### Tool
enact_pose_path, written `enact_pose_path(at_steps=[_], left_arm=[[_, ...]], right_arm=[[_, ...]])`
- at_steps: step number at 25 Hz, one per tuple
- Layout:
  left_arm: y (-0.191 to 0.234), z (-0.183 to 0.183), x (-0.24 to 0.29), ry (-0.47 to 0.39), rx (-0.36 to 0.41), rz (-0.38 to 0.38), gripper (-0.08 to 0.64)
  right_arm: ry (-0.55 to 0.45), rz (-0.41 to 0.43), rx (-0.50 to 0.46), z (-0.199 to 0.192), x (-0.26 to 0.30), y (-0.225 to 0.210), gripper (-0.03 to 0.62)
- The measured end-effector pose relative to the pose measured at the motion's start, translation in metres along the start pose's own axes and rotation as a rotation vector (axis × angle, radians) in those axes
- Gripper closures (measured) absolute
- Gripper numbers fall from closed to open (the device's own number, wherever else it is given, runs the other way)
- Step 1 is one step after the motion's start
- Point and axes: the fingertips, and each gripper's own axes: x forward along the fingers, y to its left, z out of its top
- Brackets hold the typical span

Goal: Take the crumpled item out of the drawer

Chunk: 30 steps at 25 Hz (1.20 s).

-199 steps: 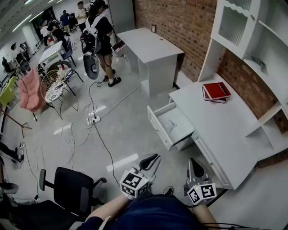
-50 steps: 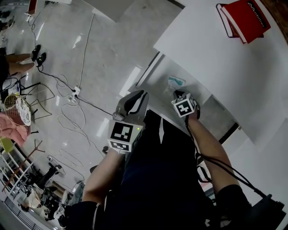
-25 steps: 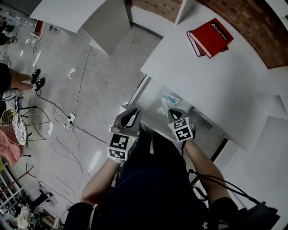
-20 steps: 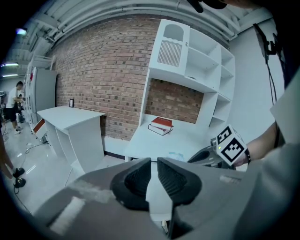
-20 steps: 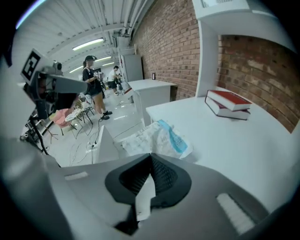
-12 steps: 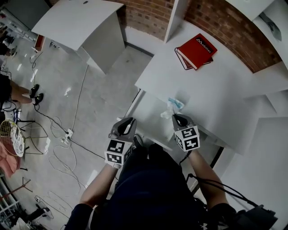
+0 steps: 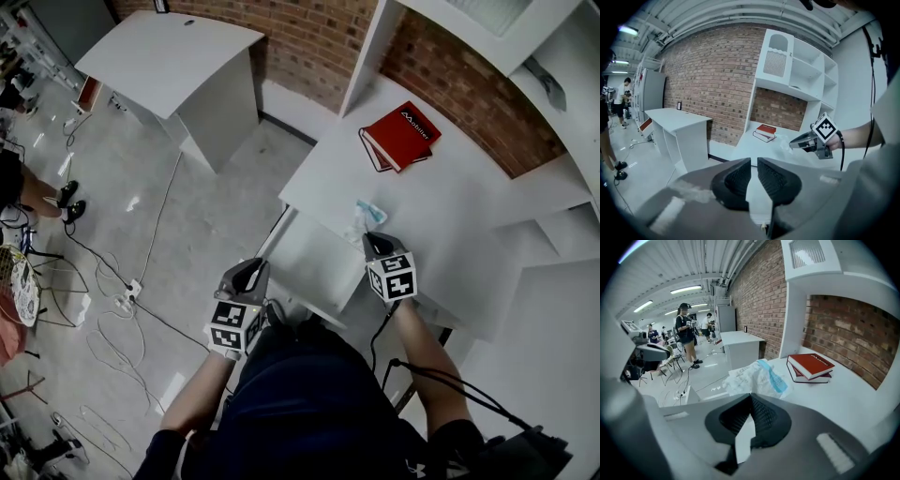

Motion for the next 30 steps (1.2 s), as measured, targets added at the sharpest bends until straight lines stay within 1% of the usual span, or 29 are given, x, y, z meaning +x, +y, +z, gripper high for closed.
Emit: enact_pose_path(at_steps=[4, 9, 12, 16, 19, 25, 30], left_arm=[[0.008, -0.006, -0.005, 0.01, -0.043, 0.022, 0.512], [0.015, -0.01, -0.007, 0.019, -0.055, 0.043, 0.512], [0.017, -0.006, -0.007, 0.022, -0.065, 0.058, 0.512], [0.021, -0.009, -0.007, 0.043, -0.038, 0.071, 0.512], [0.022, -0.014, -0.005, 0.058, -0.039, 0.073, 0.512], [0.023, -0.013, 0.002, 0.061, -0.028, 0.071, 0.512], [0.026, -0.016, 0.004, 0.071, -0.039, 0.076, 0.512]], right_arm=[[0.017, -0.006, -0.008, 0.01, 0.011, -0.017, 0.588], [0.05, 0.0, -0.005, 0.013, 0.034, -0.03, 0.588], [0.076, -0.008, -0.008, 0.011, 0.048, -0.039, 0.588], [0.117, -0.02, -0.033, 0.006, 0.065, -0.049, 0.588], [0.148, -0.015, -0.046, 0.0, 0.079, -0.053, 0.588], [0.191, -0.004, -0.03, -0.009, 0.102, -0.059, 0.588], [0.226, 0.001, -0.027, -0.014, 0.116, -0.059, 0.588]])
